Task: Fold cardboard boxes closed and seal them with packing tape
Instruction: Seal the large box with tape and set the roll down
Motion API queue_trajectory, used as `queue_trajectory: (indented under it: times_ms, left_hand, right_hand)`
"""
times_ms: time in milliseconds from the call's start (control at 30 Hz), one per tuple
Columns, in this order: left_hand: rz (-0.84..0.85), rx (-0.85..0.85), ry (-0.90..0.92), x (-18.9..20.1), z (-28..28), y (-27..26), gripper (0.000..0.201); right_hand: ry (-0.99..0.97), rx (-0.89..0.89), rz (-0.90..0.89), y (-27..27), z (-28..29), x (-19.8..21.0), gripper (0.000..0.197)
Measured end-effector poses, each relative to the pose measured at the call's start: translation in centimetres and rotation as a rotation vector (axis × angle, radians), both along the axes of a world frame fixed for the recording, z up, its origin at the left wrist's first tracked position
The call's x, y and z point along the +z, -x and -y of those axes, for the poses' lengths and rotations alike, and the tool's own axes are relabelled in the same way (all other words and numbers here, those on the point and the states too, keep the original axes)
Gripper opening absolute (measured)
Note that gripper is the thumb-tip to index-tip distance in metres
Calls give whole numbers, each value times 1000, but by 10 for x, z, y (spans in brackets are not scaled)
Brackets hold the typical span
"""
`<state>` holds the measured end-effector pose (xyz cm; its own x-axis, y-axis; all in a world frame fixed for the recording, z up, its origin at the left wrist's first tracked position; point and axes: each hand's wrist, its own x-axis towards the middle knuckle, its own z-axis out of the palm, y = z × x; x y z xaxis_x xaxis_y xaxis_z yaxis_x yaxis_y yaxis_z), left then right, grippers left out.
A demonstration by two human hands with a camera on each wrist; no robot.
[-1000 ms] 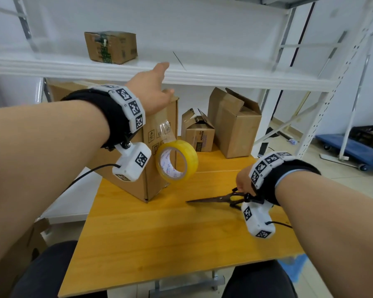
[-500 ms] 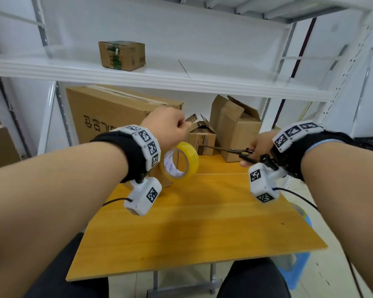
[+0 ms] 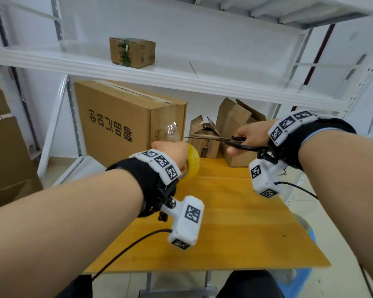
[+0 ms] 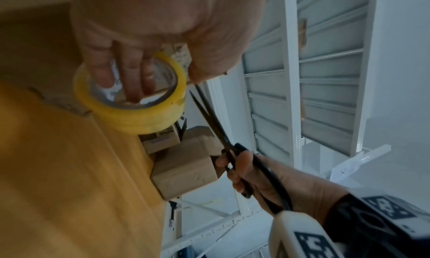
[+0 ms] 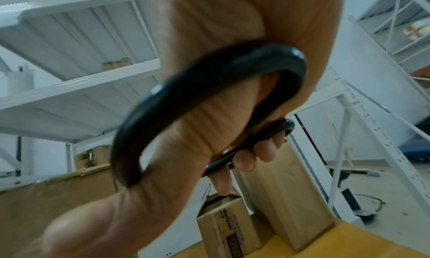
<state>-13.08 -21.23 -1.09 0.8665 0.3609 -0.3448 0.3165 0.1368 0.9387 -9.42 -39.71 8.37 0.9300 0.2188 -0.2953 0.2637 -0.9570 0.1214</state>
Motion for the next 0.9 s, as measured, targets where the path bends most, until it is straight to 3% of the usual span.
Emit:
queue_trajectory:
  times_ms: [33,100,133,267,400,500,700,900]
  left_hand:
    - [40,118,67,-2,1,-3,35]
    - [58,165,35,-2,3,-2,77]
    - [73,157,11,-4,4,-5,81]
    - [79,179,-2,-5,8,-5,57]
    - [87,195,9,-9,9,-13,50]
    - [65,195,92,-8,6,-17,41]
    - [78,189,-26,-5,10,-15,47]
    - [28,203,-3,2,11,-18,54]
  right_hand:
    - [1,13,2,-3,-2,1,84]
    - [-1,36,8,-10,-6,1,79]
    - [-6,39,5,-14,-8,1,75]
    - [-54,46,-33,-22,-16,-2,69]
    - [-83,54,-44,-26,-19,-2,53]
    - [-90,59,-69,-28,-21,0,60]
    - [-102,69,-78,-32,-23,5,62]
    - [-116,92,-71,-38,-21,4,67]
